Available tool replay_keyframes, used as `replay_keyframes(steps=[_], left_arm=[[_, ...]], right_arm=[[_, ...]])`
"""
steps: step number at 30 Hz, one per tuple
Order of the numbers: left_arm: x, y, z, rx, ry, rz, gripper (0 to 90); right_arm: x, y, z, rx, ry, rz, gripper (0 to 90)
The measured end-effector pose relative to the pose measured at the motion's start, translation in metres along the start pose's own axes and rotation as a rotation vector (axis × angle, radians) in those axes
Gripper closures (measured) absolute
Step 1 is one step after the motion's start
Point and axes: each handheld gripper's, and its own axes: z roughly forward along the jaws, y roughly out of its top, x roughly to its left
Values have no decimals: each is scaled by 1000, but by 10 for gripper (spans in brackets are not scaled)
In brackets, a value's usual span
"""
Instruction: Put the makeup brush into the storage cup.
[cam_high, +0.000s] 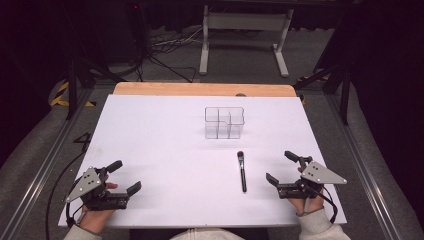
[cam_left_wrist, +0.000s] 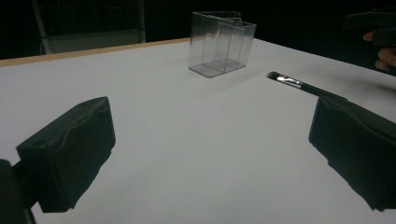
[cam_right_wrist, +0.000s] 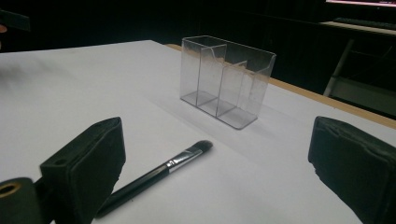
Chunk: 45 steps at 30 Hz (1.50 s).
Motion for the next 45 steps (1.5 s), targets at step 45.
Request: replay_keyframes(steps=[45], left_arm=[[0, -2, 2, 21, -1, 4, 11]], right_arm=[[17, 74, 83, 237, 120, 2, 53]])
